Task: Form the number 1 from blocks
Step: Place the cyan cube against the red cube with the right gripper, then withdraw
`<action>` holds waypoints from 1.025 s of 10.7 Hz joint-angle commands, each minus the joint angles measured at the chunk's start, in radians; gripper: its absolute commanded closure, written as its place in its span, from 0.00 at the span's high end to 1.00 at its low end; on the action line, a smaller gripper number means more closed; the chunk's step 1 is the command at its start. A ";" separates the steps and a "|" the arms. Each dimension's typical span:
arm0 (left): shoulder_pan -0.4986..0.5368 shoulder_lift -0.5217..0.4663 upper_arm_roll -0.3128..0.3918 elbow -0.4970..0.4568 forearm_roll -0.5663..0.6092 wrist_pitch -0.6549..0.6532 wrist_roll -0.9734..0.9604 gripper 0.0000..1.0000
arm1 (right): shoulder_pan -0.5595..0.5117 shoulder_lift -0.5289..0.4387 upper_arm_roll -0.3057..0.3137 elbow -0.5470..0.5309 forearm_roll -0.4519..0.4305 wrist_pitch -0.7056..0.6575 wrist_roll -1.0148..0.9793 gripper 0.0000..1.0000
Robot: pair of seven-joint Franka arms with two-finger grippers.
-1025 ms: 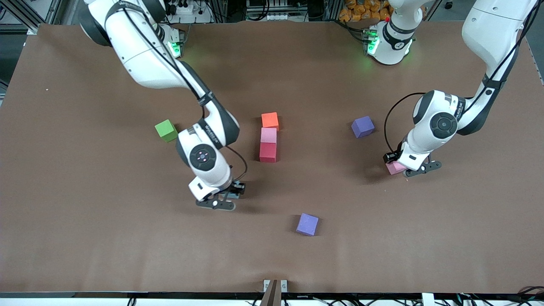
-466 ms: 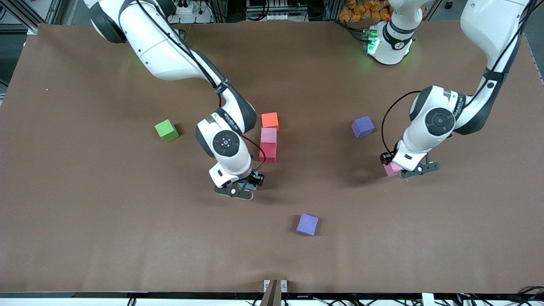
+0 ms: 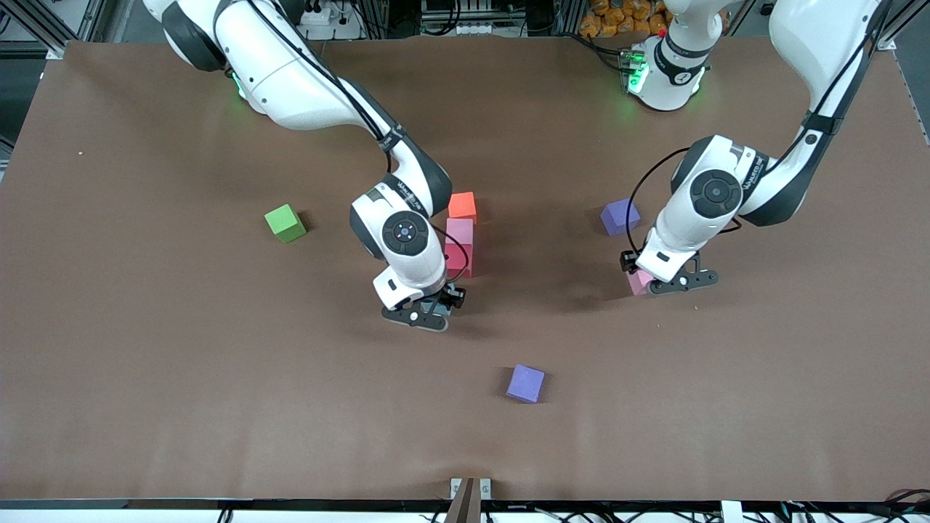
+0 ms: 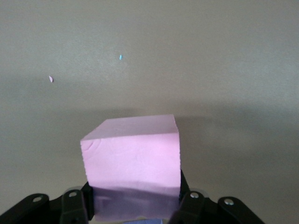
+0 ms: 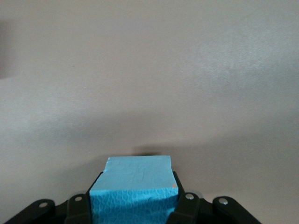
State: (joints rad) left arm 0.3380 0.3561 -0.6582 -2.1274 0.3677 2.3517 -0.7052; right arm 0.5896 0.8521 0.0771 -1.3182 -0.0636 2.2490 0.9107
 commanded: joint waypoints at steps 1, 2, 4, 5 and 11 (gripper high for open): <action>0.004 -0.017 -0.021 -0.009 -0.019 -0.017 0.007 0.00 | 0.022 -0.002 -0.005 0.014 0.008 -0.017 0.020 0.03; 0.003 -0.017 -0.024 -0.009 -0.018 -0.016 0.003 0.00 | 0.025 -0.001 -0.005 0.014 0.008 -0.016 0.022 0.03; 0.003 -0.011 -0.031 -0.009 -0.020 -0.017 -0.002 0.00 | 0.025 0.001 -0.005 0.014 0.008 -0.011 0.024 0.03; 0.004 -0.006 -0.031 -0.008 -0.020 -0.016 -0.002 0.00 | 0.032 0.001 -0.005 0.014 0.008 -0.011 0.024 0.03; 0.006 -0.006 -0.034 -0.009 -0.020 -0.017 -0.005 0.00 | 0.062 0.027 -0.007 0.016 0.005 -0.003 0.043 0.03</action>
State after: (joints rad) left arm 0.3377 0.3616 -0.6799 -2.1312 0.3676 2.3480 -0.7052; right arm 0.6378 0.8629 0.0770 -1.3173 -0.0632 2.2488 0.9349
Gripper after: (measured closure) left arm 0.370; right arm 0.436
